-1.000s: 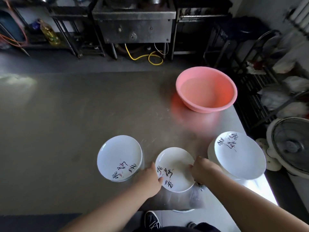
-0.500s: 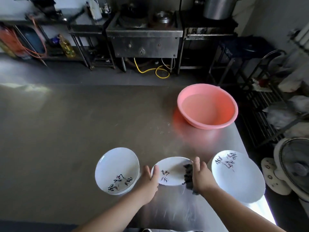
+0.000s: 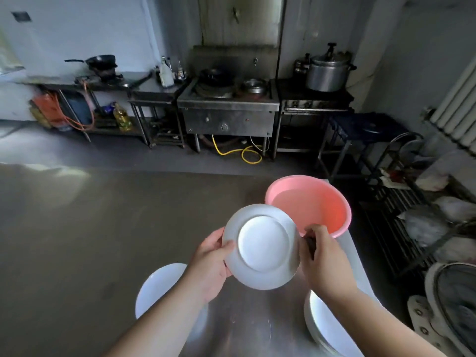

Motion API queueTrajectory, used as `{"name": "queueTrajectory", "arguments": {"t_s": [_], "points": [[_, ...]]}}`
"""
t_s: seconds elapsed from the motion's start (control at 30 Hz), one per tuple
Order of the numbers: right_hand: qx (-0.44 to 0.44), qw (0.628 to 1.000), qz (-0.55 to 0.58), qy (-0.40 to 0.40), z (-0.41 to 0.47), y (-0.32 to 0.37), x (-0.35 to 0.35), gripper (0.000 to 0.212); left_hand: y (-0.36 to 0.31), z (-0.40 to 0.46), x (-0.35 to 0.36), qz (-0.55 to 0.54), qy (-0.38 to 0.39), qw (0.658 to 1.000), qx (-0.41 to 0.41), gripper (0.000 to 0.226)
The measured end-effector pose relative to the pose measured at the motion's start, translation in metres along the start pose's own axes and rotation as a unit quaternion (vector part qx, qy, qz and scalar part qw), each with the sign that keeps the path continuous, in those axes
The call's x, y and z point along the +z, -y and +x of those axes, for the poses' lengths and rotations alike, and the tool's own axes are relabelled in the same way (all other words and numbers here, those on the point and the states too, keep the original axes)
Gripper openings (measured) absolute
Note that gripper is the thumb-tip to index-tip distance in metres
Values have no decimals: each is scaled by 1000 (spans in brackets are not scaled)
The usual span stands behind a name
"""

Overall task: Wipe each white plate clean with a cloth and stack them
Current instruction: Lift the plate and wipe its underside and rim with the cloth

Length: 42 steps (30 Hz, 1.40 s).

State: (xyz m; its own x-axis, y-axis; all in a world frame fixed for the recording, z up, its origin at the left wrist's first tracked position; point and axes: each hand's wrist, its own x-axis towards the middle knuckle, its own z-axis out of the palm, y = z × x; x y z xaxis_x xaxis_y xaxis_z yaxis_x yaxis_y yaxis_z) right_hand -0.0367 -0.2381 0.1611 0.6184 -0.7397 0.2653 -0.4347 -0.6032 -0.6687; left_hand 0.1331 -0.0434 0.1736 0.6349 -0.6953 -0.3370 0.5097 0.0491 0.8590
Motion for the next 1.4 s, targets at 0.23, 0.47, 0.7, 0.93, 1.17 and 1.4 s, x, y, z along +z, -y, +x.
{"name": "queueTrajectory", "arguments": {"t_s": [0.23, 0.47, 0.7, 0.93, 1.17, 1.4], "points": [[-209, 975, 69, -33, 31, 64, -36, 51, -24, -10, 21, 2, 48, 998, 36, 45], [-350, 925, -104, 108, -12, 74, -16, 68, -34, -20, 40, -56, 75, 994, 60, 52], [-388, 894, -210, 82, -15, 62, -22, 84, -31, -22, 40, -74, 72, 992, 67, 55], [-381, 903, -182, 71, -27, 67, -21, 91, -39, -25, 49, -92, 72, 990, 75, 48], [-328, 919, -213, 55, -11, 69, -45, 88, -34, -35, 53, -80, 86, 991, 69, 52], [-348, 923, -161, 37, -31, 64, -43, 91, -50, -33, 61, -123, 98, 983, 91, 54]]}}
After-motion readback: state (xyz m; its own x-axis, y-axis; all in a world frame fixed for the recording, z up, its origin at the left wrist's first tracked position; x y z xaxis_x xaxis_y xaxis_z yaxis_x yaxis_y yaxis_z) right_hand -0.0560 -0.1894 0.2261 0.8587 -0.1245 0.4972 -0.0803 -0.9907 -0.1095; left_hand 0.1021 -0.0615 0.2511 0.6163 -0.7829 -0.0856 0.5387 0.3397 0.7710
